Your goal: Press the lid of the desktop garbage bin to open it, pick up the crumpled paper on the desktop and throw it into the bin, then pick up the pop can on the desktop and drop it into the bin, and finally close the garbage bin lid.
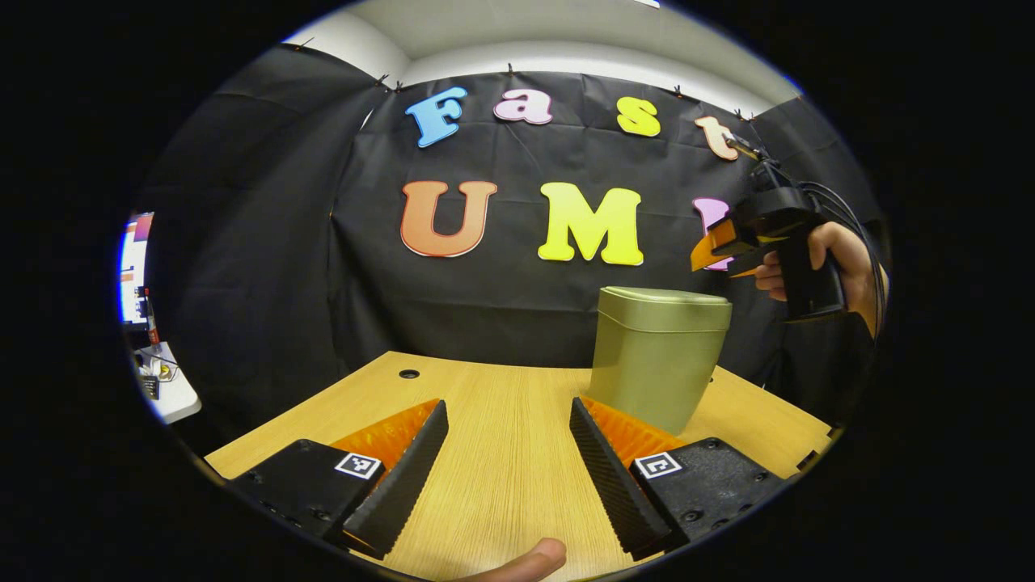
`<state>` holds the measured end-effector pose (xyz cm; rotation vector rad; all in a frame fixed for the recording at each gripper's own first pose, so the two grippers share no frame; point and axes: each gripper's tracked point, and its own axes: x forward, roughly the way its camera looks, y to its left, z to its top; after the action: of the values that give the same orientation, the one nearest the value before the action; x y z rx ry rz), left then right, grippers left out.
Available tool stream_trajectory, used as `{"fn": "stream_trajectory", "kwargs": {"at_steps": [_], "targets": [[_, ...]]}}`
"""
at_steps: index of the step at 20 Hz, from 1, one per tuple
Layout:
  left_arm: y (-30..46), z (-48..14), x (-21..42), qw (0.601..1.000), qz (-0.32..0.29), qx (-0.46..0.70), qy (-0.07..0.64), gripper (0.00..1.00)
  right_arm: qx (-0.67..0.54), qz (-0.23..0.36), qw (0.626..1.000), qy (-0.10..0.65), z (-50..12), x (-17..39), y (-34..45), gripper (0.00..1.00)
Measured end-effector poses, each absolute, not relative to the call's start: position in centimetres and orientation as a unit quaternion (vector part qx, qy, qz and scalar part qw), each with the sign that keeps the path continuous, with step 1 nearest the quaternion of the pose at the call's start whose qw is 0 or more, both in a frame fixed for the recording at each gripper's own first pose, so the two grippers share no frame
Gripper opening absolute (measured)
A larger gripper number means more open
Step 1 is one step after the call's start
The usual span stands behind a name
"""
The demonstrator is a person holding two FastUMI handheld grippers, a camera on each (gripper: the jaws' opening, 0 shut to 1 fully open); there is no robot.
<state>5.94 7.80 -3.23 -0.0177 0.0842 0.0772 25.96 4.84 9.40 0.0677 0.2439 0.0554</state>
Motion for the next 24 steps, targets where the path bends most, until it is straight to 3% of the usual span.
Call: {"fn": "stream_trajectory", "kwargs": {"at_steps": [11, 24], "targets": [[5.0, -2.8, 4.9, 0.999, 0.031, 0.006, 0.032, 0.98, -0.008, 0.069, 0.997, 0.032, 2.5, 9.6, 2.3, 0.95], [-0.1, -3.4, 4.0, 1.0, 0.0, 0.011, 0.022, 0.98, -0.056, 0.076, 0.995, -0.014, -2.3, 4.9, 1.1, 0.95]]}}
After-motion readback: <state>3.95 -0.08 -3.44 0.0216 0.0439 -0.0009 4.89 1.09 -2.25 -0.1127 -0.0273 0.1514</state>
